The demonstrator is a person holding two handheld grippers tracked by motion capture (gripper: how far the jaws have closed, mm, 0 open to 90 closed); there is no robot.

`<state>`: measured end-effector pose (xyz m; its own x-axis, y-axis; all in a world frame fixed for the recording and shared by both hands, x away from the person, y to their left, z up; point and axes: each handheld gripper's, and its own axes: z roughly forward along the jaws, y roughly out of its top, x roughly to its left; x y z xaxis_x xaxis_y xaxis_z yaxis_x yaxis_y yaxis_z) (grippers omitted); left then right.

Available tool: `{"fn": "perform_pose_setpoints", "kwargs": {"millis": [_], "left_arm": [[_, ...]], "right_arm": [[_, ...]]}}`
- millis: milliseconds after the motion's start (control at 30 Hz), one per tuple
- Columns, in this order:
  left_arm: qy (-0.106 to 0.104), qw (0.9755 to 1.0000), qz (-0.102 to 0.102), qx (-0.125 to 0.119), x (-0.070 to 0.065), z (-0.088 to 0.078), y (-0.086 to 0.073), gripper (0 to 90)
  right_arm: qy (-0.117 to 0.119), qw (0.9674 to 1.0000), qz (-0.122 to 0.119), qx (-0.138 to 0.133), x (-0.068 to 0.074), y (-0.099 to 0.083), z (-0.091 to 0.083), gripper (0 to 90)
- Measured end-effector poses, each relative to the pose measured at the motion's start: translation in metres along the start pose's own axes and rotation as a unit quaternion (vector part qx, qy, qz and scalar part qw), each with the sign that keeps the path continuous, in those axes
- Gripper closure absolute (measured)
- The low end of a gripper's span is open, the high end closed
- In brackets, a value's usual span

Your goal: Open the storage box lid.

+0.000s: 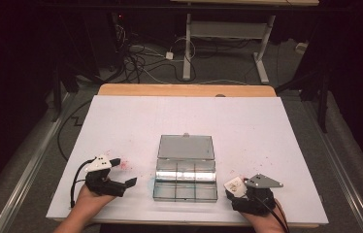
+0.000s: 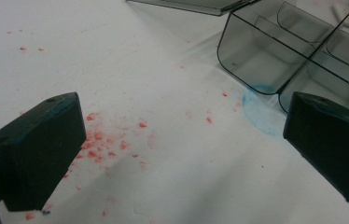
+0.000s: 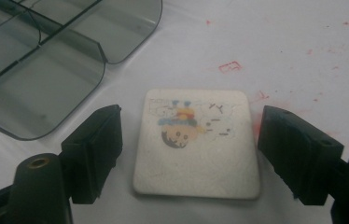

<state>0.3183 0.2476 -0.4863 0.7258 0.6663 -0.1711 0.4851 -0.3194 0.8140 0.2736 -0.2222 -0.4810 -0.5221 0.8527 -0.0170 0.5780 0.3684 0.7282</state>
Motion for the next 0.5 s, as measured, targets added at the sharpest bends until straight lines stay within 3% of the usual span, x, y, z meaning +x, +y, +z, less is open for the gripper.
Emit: {"fn": "perform_pose_setpoints", "kwargs": {"millis": [167, 500], "left_arm": [[0.004, 1.0000, 0.005, 0.000, -0.0014, 0.0004, -0.0002, 0.0], [0.006, 0.9999, 0.009, 0.002, -0.0025, 0.0012, -0.0002, 0.0]], "right_arm": [[-0.016, 0.9999, -0.005, 0.000, 0.0042, 0.0002, 0.0021, 22.3], [-0.020, 0.9998, 0.003, -0.003, 0.0023, -0.0007, 0.0015, 30.1]]}}
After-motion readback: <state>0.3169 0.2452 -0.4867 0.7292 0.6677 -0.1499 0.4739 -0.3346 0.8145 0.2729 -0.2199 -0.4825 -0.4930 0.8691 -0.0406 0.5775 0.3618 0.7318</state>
